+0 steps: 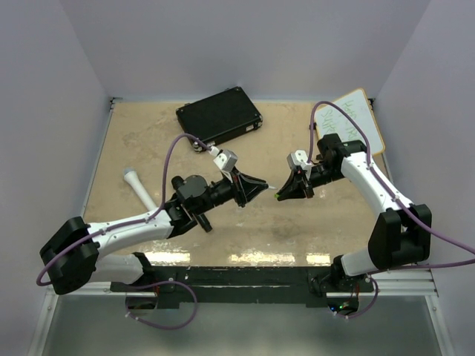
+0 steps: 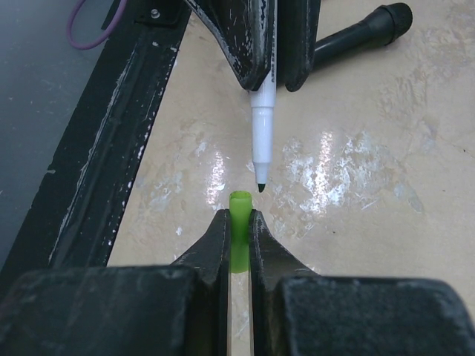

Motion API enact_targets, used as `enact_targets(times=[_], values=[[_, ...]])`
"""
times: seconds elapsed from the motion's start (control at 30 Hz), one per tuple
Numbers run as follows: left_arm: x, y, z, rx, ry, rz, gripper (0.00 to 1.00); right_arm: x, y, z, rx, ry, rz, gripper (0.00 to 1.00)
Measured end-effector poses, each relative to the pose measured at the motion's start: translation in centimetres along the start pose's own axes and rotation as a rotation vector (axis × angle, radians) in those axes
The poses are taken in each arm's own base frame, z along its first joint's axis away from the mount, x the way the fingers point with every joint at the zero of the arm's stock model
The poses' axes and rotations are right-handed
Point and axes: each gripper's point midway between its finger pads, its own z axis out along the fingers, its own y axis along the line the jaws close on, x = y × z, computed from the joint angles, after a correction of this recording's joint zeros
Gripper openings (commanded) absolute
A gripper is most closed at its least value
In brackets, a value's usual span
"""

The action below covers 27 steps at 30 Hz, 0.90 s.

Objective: Write a sentence on the whiteboard
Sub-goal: Insert the whiteboard marker at the pen cap.

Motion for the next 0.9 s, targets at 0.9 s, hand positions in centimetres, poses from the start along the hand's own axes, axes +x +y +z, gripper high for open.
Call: enact_targets(times=[0.9], values=[[1.4, 0.5, 0.0, -0.007, 0.088, 0.065, 0.0, 0.0, -0.1, 0.0, 0.003, 0.001, 0.008, 0.0]])
